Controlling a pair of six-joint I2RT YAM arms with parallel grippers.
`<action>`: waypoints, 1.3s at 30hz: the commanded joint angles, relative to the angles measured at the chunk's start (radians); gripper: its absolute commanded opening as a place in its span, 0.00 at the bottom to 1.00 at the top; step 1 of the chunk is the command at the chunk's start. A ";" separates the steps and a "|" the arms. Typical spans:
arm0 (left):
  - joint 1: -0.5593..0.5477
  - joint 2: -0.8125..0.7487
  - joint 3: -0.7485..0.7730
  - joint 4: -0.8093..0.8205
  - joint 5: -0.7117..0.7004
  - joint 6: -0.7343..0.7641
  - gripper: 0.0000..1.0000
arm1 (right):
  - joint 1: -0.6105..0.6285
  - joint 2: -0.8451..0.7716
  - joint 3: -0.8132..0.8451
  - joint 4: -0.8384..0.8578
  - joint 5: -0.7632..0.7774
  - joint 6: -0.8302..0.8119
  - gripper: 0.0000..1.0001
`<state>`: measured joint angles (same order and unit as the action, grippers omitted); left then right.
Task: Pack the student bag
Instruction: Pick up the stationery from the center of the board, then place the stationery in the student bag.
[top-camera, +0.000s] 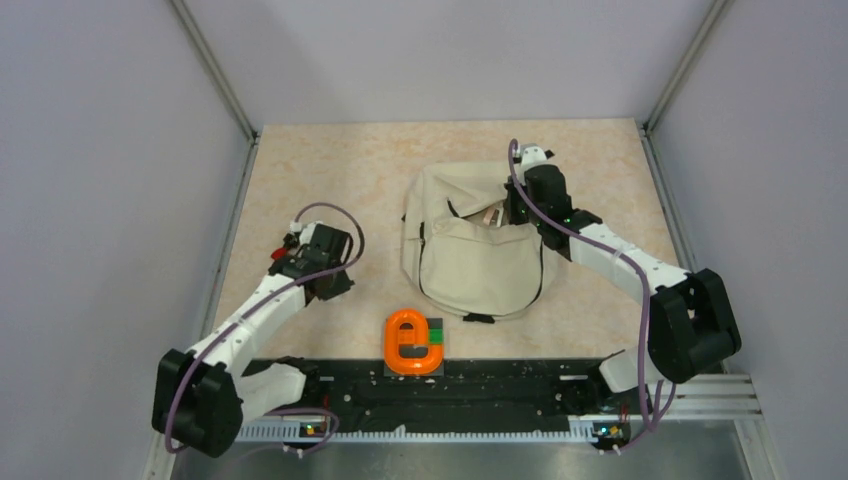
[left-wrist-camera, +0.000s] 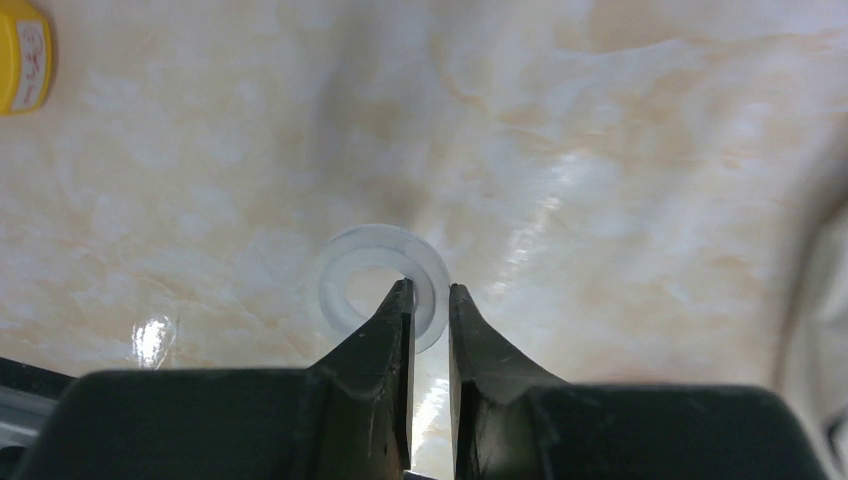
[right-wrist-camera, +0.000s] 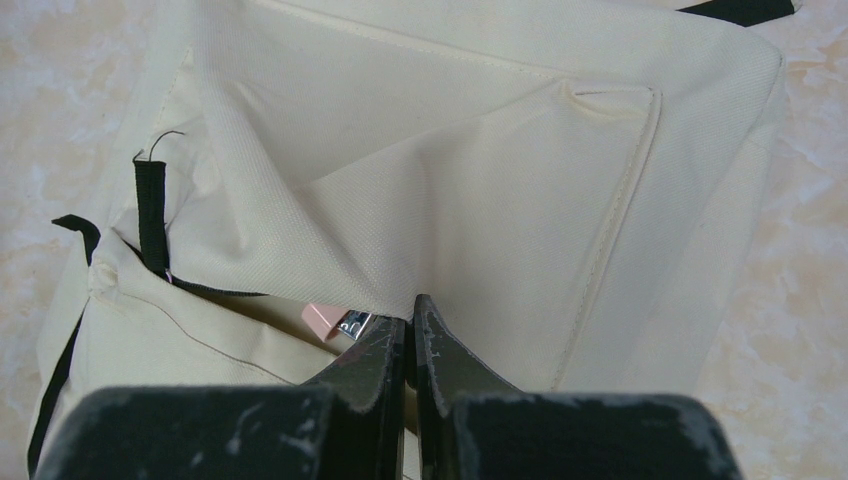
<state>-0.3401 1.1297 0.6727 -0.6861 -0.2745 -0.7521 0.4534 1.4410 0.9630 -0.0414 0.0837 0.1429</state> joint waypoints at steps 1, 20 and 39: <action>-0.102 -0.098 0.137 0.016 0.024 0.060 0.00 | -0.004 -0.011 0.021 0.044 -0.031 0.016 0.00; -0.439 0.559 0.662 0.546 0.541 0.126 0.00 | -0.003 -0.061 0.074 -0.035 -0.033 0.014 0.00; -0.412 0.796 0.820 0.687 0.349 0.403 0.00 | -0.004 -0.096 0.066 -0.048 -0.044 0.024 0.00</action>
<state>-0.7555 1.9274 1.5028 -0.1604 0.1715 -0.4702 0.4530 1.4055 0.9836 -0.1181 0.0742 0.1432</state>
